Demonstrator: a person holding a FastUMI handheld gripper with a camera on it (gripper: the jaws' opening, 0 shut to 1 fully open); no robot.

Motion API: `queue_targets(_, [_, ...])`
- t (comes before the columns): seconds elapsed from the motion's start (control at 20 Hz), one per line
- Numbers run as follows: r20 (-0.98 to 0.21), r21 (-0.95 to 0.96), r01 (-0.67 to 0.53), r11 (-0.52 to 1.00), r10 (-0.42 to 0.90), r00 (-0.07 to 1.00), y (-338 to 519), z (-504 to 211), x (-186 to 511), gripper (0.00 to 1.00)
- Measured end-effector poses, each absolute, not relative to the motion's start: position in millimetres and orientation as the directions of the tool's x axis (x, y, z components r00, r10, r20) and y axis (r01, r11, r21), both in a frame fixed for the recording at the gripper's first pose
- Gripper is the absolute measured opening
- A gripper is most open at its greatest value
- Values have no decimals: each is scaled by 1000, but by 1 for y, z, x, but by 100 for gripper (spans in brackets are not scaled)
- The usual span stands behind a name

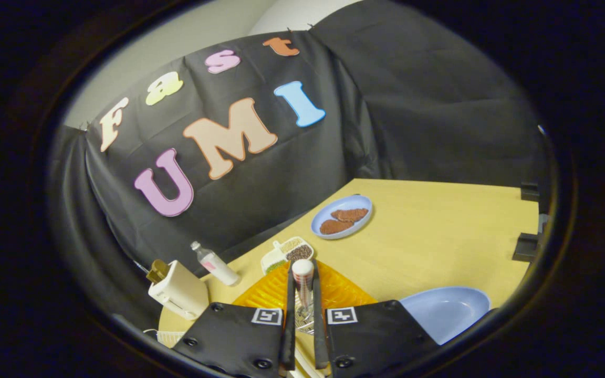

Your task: Take the plate from the dish rack, then take the spoon from the basket and place it into the plate.

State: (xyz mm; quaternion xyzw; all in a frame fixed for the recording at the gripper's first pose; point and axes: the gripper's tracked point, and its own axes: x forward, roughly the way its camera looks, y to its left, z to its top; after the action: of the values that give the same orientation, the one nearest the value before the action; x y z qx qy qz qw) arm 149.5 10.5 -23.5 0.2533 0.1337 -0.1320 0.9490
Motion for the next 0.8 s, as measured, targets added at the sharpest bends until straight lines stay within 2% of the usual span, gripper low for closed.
queue_targets(0.5, [-300, 451, 335, 827, -213, 930, -13, 40, 103, 17])
queue_targets(0.8, [-430, 396, 440, 806, -261, 864, -45, 4, 75, 17])
